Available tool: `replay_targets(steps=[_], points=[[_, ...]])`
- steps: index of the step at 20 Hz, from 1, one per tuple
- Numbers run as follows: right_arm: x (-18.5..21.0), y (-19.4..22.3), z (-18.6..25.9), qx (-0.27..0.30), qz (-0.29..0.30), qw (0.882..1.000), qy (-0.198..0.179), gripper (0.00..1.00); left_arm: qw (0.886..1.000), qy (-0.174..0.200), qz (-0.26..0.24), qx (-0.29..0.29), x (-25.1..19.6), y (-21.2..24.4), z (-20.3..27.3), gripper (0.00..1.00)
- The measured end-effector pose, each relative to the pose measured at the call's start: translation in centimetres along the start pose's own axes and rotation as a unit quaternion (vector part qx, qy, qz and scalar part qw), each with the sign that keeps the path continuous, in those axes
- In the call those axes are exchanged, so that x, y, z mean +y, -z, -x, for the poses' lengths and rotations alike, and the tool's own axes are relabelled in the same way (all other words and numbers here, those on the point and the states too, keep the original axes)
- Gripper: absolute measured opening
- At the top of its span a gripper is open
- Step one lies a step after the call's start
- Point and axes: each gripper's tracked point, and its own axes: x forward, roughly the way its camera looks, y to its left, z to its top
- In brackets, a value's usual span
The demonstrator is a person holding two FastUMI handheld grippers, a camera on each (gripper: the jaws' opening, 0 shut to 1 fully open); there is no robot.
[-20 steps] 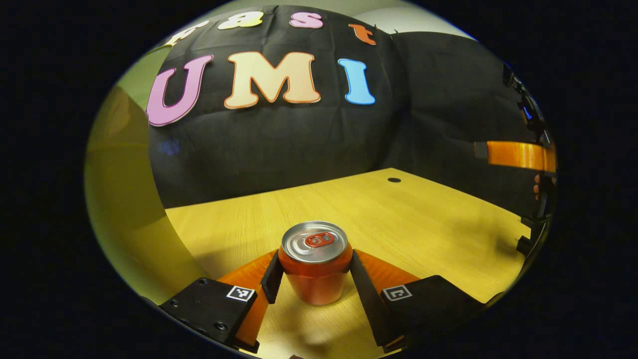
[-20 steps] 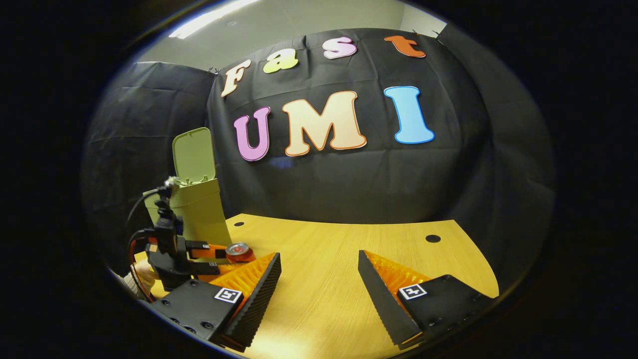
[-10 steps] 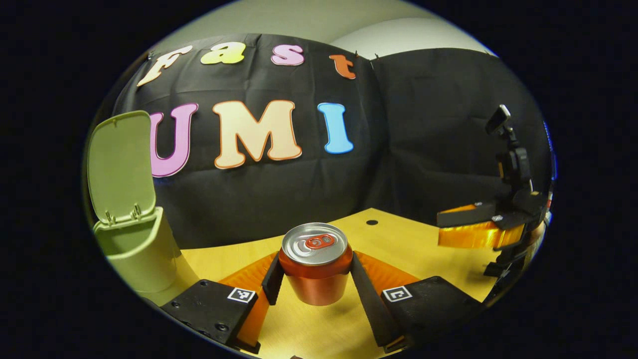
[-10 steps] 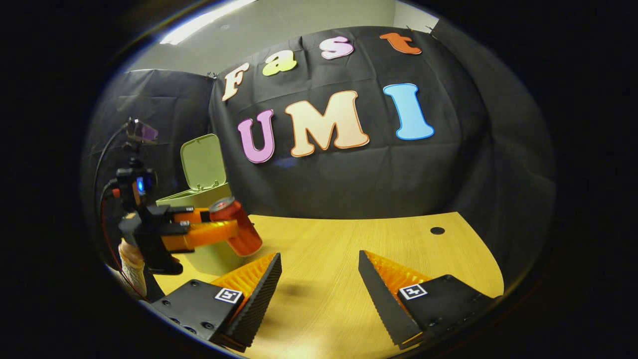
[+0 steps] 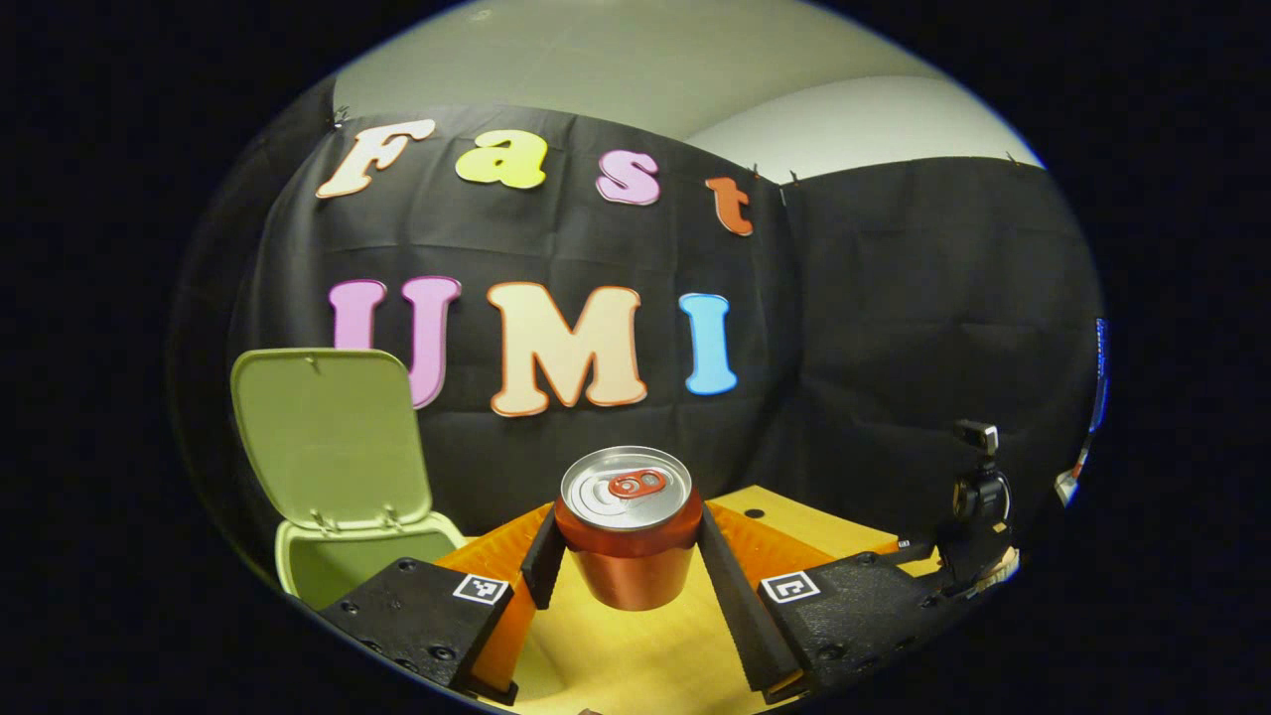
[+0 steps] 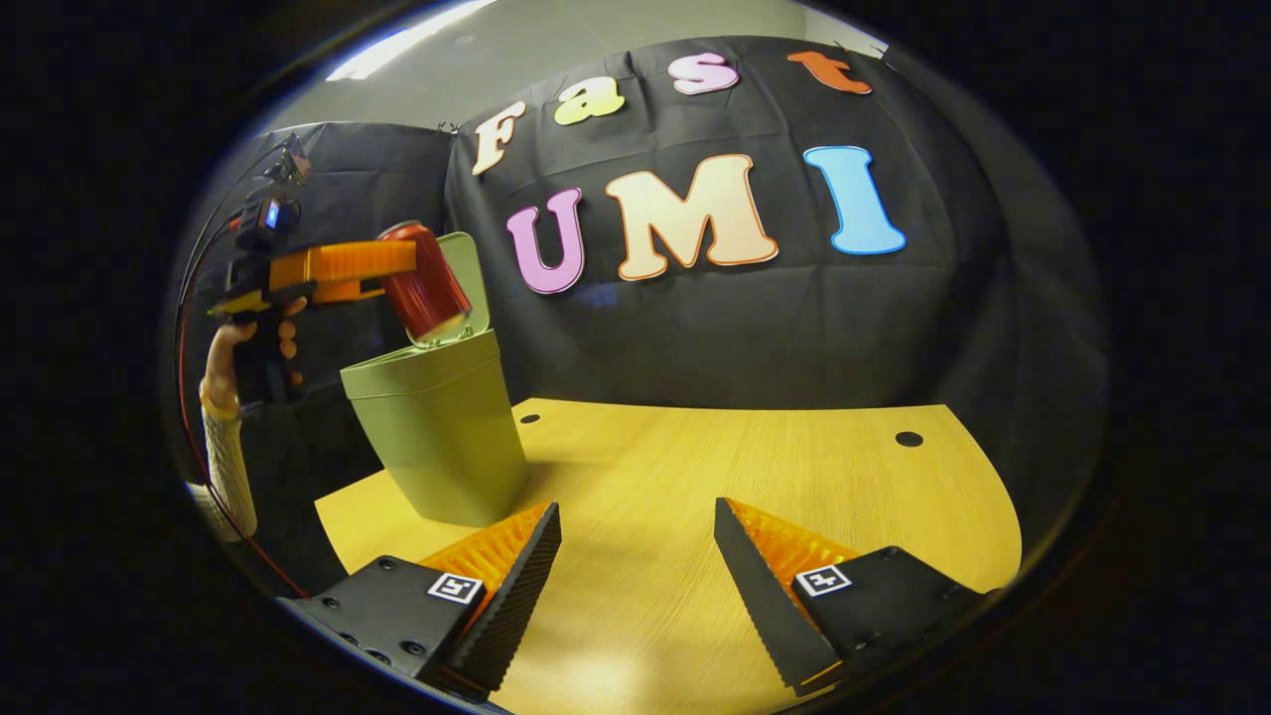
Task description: Press the lid of the desktop garbage bin to open it, pick up the crumpled paper on the desktop and throw it into the bin, then pick up the pop can on the desktop and drop it into the bin, and finally close the garbage bin lid.
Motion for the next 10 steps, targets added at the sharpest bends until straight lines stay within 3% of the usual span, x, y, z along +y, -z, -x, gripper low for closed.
replay_targets(steps=[2,5,10], points=[[0.0,0.2,0.0,0.003,0.002,1.000,-0.001,0.95,0.999,-0.031,-0.008,-0.001,3.4,-1.4,1.0,0.77],[-0.6,0.0,0.3,0.000,-0.001,1.000,0.004,0.98,0.997,-0.081,-0.018,0.001,8.4,-2.4,2.5,0.77],[-1.7,0.2,0.4,0.004,-0.009,1.000,0.016,0.98,0.989,-0.138,-0.032,0.052,14.7,0.7,3.6,0.77]])
